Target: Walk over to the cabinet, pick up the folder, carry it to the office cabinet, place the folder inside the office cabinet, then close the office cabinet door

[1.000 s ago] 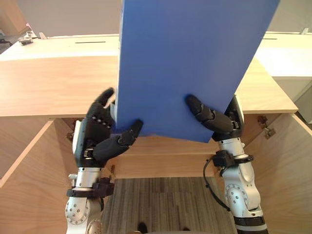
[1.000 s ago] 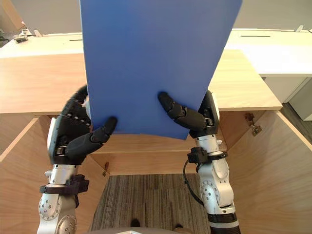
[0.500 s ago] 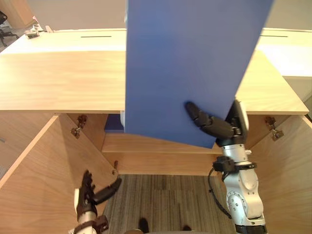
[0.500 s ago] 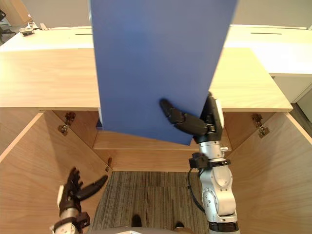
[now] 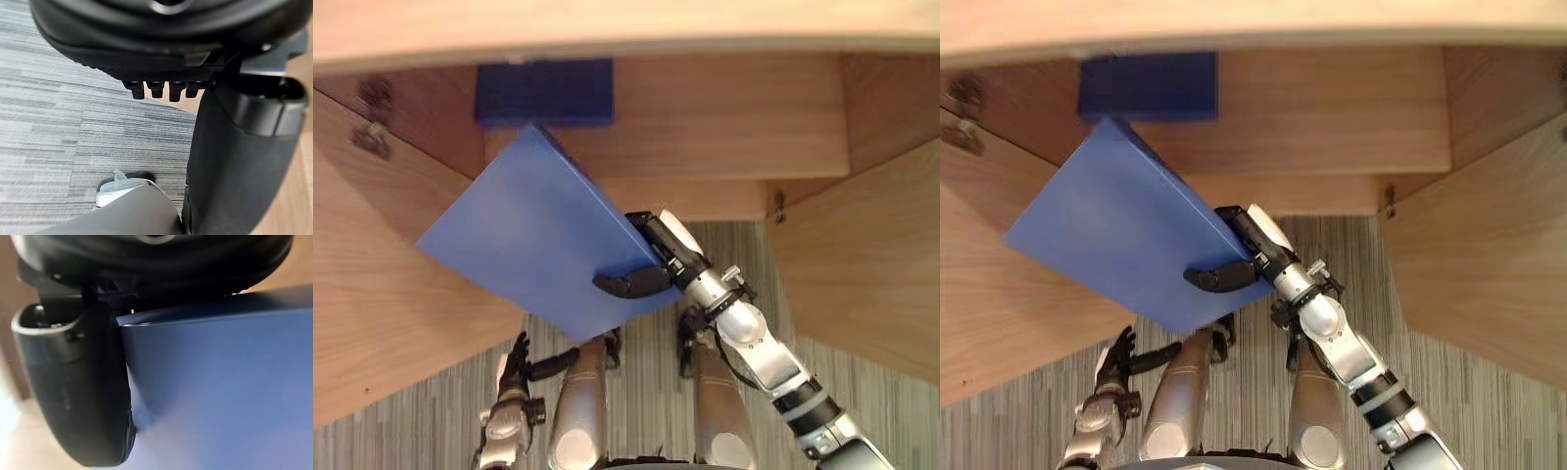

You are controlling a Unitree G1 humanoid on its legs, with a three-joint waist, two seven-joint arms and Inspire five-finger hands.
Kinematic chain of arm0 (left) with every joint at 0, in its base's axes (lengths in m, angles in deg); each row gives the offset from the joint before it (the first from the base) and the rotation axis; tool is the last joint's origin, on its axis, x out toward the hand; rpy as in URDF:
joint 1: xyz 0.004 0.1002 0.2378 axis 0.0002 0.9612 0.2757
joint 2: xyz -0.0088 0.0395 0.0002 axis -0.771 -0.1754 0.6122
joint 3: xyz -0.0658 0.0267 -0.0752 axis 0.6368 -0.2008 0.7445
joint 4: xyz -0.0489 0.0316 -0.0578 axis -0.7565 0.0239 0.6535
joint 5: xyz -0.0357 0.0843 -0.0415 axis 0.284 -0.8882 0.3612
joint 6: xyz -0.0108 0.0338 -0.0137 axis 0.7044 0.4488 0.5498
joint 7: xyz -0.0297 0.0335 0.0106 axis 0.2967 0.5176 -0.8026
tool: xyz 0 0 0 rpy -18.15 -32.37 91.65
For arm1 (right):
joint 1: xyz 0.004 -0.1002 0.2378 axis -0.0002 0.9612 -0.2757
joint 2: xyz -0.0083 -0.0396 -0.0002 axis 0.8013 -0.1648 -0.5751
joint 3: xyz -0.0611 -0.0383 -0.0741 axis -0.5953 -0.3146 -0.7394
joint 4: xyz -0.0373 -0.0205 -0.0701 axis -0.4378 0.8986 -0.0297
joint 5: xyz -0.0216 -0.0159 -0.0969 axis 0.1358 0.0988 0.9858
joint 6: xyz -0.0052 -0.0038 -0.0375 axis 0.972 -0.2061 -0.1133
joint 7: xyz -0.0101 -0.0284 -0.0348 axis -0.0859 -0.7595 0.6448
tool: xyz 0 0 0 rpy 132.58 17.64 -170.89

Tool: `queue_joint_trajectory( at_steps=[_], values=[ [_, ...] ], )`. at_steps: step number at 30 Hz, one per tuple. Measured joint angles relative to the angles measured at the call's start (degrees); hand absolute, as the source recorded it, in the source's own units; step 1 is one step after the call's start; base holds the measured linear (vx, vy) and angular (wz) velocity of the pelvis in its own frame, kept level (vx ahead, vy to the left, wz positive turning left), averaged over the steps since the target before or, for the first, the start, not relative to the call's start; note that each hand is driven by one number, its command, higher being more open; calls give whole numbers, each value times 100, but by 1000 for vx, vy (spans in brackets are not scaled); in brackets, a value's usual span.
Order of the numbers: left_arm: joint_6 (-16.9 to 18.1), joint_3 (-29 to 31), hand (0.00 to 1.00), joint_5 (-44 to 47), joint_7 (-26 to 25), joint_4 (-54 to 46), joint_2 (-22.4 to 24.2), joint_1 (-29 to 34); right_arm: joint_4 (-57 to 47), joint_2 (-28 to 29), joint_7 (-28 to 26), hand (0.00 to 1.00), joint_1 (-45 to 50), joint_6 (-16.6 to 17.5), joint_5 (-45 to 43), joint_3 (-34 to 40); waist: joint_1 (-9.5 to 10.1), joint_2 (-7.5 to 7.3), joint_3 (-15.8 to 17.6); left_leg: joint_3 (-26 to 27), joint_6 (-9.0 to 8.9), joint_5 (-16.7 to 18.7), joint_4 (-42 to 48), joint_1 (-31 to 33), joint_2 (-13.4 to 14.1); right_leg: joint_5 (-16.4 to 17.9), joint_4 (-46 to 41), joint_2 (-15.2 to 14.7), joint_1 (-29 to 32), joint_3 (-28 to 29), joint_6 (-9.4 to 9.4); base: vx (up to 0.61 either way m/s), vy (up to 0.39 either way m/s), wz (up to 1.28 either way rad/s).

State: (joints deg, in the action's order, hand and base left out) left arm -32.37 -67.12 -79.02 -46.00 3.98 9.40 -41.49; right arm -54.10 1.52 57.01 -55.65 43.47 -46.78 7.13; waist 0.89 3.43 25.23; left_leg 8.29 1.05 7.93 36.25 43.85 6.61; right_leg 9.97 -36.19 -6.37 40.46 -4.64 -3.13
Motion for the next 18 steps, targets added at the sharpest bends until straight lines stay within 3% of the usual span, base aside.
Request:
queue_joint_trajectory(
  at_steps=[4,8,13,18],
  values=[
    [45,-24,100,175,19,-466,93,-176,0,128,327,0,-373,-82,-519,564,65,16,107,-114,17,222,814,836,74,337,-919,-59,822,-42,22,-91,-19,7],
    [91,19,100,318,1,-996,167,-264,0,374,957,0,-1352,-85,-1850,1436,251,13,204,-223,21,359,1486,1646,148,579,-1688,-83,1637,-32,82,-65,-59,4],
    [104,23,100,437,-12,-1310,206,-311,95,460,1485,0,-2270,-39,-2647,2127,372,11,215,-301,23,404,1866,2101,168,755,-2149,-123,2074,-66,124,-16,-69,6],
    [123,-14,100,823,-184,-1472,257,-322,1078,458,2013,0,-3359,80,-3414,2464,423,12,215,-359,15,398,1926,2315,177,779,-2224,-135,2265,-133,140,-13,-45,2]
  ],
)
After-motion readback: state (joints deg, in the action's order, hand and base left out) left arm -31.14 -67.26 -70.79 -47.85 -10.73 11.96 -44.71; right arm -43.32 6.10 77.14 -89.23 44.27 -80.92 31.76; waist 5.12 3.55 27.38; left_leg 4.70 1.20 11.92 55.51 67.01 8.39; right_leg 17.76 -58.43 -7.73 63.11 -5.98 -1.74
